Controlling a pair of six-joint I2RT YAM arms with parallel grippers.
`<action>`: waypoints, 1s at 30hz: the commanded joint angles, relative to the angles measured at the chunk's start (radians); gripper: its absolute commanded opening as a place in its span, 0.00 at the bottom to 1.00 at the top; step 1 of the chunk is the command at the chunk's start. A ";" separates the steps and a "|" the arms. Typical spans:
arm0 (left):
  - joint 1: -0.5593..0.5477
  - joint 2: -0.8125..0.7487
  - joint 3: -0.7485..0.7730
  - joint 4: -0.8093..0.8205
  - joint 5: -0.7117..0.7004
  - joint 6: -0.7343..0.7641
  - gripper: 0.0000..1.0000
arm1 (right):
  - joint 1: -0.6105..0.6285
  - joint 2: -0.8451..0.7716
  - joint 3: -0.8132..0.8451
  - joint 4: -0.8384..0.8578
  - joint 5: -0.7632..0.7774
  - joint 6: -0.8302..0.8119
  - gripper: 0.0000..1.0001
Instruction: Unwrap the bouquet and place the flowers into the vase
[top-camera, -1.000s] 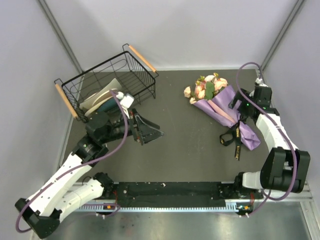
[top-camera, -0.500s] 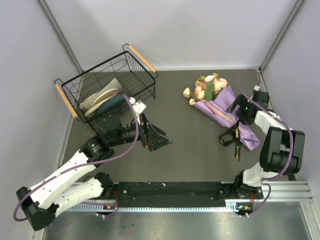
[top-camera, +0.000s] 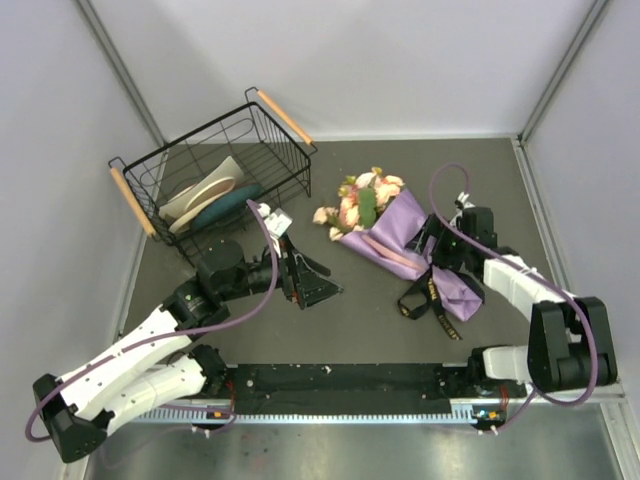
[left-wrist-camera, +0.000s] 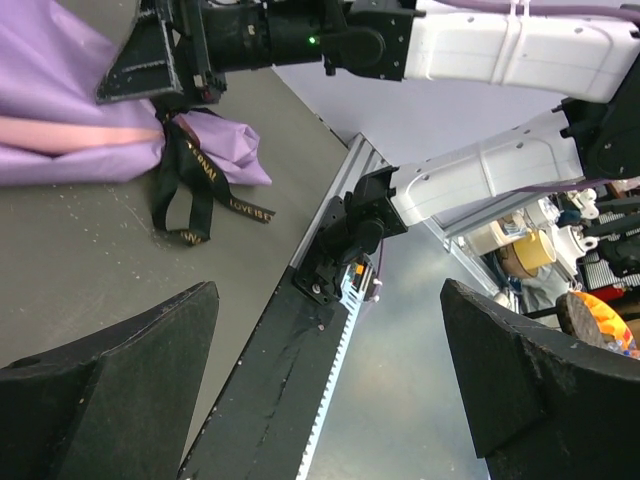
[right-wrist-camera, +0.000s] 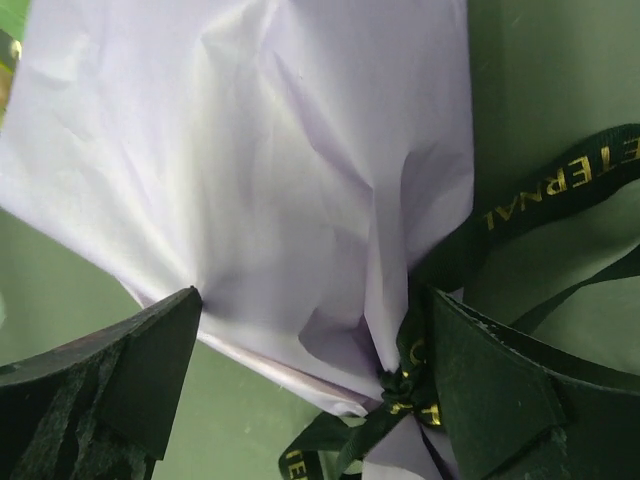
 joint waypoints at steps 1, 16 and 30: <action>-0.013 0.007 -0.007 0.052 -0.017 -0.003 0.99 | 0.039 -0.119 -0.078 0.100 -0.161 0.141 0.92; -0.192 0.437 0.112 -0.060 -0.443 0.080 0.80 | 0.073 -0.359 0.017 -0.297 0.265 -0.008 0.99; -0.108 0.968 0.409 -0.042 -0.526 0.086 0.67 | 0.067 -0.422 -0.124 -0.308 0.122 0.040 0.98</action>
